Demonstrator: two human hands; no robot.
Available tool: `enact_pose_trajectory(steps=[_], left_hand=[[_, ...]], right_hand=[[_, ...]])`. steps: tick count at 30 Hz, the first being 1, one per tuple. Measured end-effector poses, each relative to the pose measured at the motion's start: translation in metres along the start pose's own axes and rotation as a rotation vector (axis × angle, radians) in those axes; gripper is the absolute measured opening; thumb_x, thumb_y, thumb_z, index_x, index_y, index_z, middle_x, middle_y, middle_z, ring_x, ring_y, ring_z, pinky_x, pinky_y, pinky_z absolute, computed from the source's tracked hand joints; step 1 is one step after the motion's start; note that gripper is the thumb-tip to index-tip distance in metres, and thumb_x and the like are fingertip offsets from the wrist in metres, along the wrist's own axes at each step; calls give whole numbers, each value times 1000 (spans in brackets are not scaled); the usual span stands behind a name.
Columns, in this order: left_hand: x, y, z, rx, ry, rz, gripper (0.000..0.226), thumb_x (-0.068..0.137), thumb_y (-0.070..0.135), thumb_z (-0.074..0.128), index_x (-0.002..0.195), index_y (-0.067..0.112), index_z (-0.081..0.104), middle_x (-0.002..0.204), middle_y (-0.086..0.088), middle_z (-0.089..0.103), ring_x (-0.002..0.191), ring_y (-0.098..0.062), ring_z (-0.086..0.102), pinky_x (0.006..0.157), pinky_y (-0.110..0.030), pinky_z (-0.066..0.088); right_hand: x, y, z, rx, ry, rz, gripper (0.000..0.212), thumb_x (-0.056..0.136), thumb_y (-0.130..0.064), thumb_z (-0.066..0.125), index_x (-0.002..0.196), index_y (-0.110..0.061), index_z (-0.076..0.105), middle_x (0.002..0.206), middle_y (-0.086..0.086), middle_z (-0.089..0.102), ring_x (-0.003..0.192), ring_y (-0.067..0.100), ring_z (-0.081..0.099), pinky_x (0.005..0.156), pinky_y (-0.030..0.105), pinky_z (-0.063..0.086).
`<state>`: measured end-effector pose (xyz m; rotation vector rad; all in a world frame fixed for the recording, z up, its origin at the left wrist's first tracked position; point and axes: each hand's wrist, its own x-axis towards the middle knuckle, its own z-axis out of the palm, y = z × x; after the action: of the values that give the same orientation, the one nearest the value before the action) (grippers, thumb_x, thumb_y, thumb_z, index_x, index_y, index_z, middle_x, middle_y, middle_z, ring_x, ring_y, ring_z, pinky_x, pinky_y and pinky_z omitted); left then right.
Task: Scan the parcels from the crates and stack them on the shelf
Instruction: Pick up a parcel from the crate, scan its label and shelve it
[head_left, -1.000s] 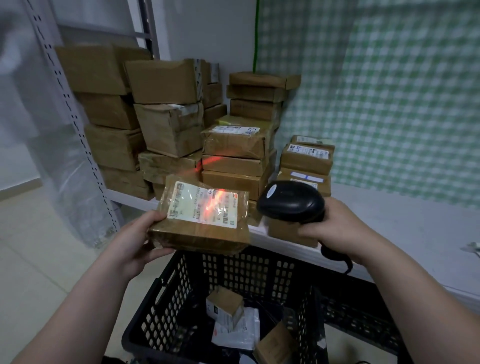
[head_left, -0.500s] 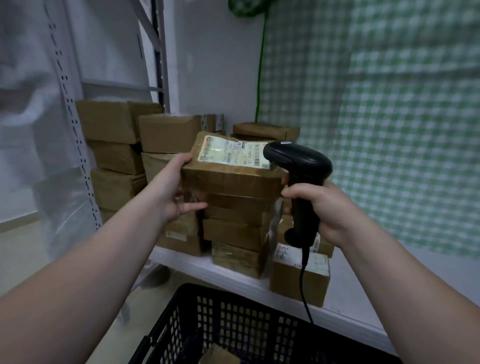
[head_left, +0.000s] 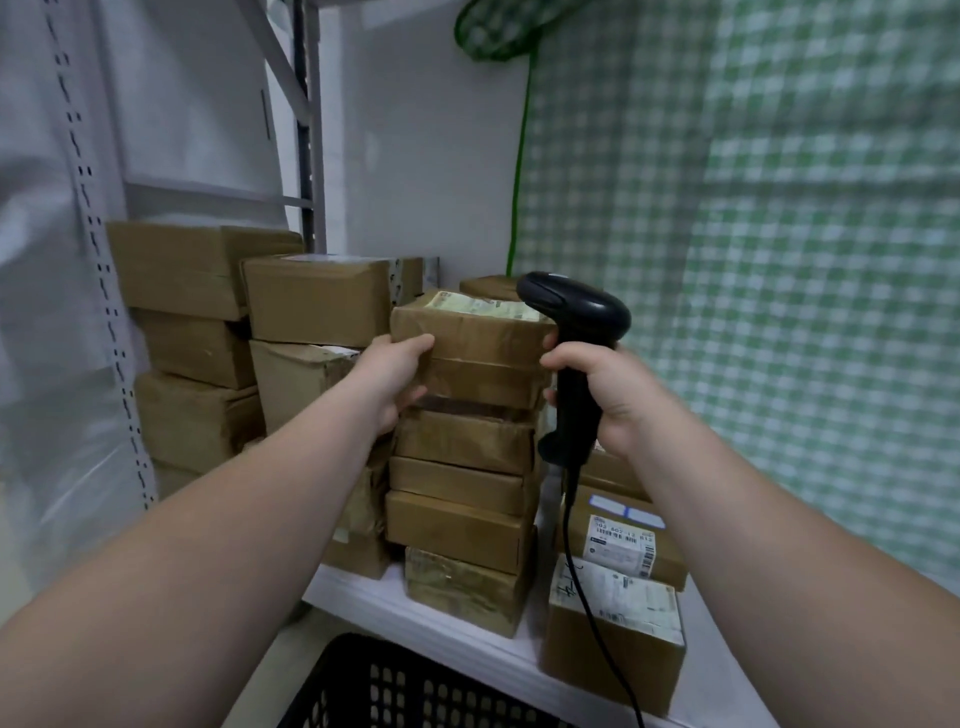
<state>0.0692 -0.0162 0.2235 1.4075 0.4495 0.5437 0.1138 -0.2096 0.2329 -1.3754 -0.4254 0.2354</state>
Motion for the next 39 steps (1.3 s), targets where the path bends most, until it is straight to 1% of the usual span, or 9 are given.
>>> enact_pose_trajectory(steps=[3, 5, 10, 14, 19, 25, 33, 35, 39], left_hand=[[14, -20, 0, 257, -19, 84, 84, 93, 28, 61, 155, 23, 5, 153, -6, 35, 131, -30, 45, 108, -46, 40], [13, -30, 1, 450, 1, 156, 87, 94, 27, 59, 155, 23, -2, 159, -5, 23, 139, -29, 34, 113, -44, 33], [4, -47, -3, 535, -20, 199, 75, 94, 29, 59, 154, 18, 16, 158, -4, 26, 142, -25, 31, 115, -42, 30], [-20, -51, -8, 517, -37, 206, 60, 94, 26, 60, 148, 18, 36, 143, -5, 46, 131, -24, 44, 100, -29, 38], [-62, -64, -13, 462, -114, 237, 28, 91, 21, 63, 119, 21, 64, 118, 1, 64, 110, -19, 59, 96, -41, 51], [-104, -120, -27, 468, -246, 90, 12, 91, 18, 62, 88, 28, 67, 91, 1, 67, 84, -17, 64, 79, -38, 55], [-117, -252, -69, 631, -278, -243, 10, 90, 13, 61, 97, 13, 67, 79, -3, 62, 71, -16, 58, 62, -26, 48], [-118, -283, -77, 650, -280, -322, 7, 91, 12, 60, 95, 15, 65, 84, -6, 61, 72, -17, 57, 60, -25, 46], [-112, -343, -91, 765, -285, -410, 20, 92, 18, 59, 109, 11, 67, 97, -8, 62, 97, -25, 61, 75, -26, 45]], right_hand=[[9, 8, 2, -40, 1, 58, 9, 78, -10, 68, 85, -14, 67, 73, 4, 62, 67, 19, 58, 64, 32, 48], [10, 15, 3, -69, 11, 84, 15, 77, -11, 68, 92, -12, 67, 72, 4, 61, 64, 18, 57, 61, 30, 47], [-1, 27, -2, -71, 52, 104, 19, 79, -14, 69, 98, -13, 67, 80, 4, 62, 72, 19, 59, 61, 30, 48], [-21, 33, -9, -35, 44, 90, 14, 80, -10, 68, 94, -14, 70, 79, 3, 65, 75, 19, 61, 64, 30, 49], [-59, 41, -16, -21, -7, 106, 17, 82, -9, 68, 99, -9, 70, 79, 7, 64, 76, 22, 61, 69, 32, 52], [-117, 87, -22, -79, -79, 166, 12, 82, -1, 65, 93, -4, 69, 89, 10, 69, 76, 19, 63, 63, 26, 49], [-157, 198, -33, -125, -77, 544, 10, 84, 3, 65, 91, -4, 67, 80, 10, 64, 65, 15, 60, 55, 24, 44], [-160, 224, -35, -150, -88, 623, 9, 84, 2, 66, 87, -6, 65, 78, 9, 63, 61, 14, 58, 53, 23, 44], [-159, 276, -38, -225, -69, 731, 10, 81, 0, 69, 82, -9, 65, 73, 10, 60, 62, 17, 57, 51, 25, 43]])
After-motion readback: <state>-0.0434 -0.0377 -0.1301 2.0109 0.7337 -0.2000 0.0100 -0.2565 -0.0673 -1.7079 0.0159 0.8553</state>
